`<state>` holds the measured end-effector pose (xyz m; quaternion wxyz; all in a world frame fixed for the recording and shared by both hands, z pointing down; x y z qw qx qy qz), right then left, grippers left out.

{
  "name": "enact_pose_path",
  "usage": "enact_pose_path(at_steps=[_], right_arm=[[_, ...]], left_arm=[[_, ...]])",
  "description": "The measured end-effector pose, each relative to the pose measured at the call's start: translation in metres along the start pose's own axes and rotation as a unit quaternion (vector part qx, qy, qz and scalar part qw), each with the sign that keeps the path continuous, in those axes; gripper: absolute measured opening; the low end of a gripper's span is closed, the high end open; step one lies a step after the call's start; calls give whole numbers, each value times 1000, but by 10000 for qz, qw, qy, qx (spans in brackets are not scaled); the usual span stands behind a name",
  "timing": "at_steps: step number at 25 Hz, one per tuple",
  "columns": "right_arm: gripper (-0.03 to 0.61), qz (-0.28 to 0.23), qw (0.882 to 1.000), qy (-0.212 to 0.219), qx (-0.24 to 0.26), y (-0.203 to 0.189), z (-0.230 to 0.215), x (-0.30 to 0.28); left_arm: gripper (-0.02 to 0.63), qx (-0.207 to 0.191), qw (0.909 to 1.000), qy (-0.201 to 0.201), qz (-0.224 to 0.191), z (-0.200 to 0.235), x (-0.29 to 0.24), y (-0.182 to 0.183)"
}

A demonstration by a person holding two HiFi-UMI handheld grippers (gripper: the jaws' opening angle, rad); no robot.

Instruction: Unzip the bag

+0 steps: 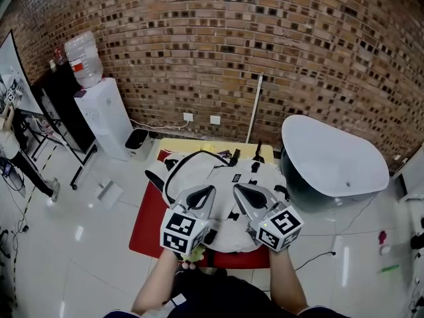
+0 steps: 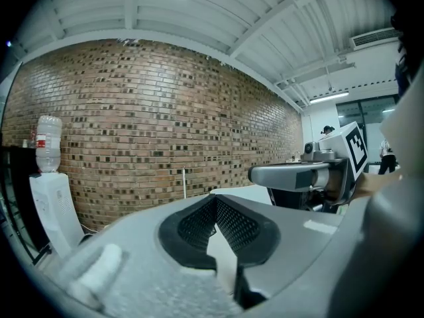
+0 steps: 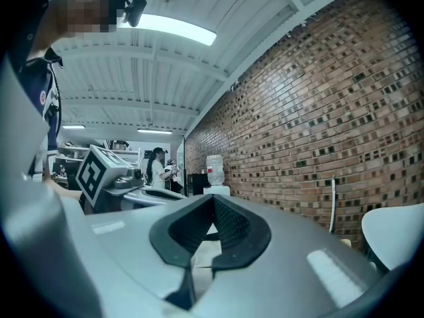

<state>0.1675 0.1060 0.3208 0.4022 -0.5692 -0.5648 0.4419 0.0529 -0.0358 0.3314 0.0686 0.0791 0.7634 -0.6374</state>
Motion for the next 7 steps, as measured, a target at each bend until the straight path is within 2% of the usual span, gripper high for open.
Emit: enact_pose_path(at_steps=[7], right_arm=[[5,45,10000,-25,-37,-3,-1,0]], left_arm=[[3,12,10000,10,-20,-2,-1,-1]])
Point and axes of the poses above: the fingertips, and each gripper's own axes: x backward along the fingers, z to its left, y out of its top, the point moved 9 cm from there along x, backward along the fingers, and after that the axes turned 12 degrees about -x, right-handed, at the moved point
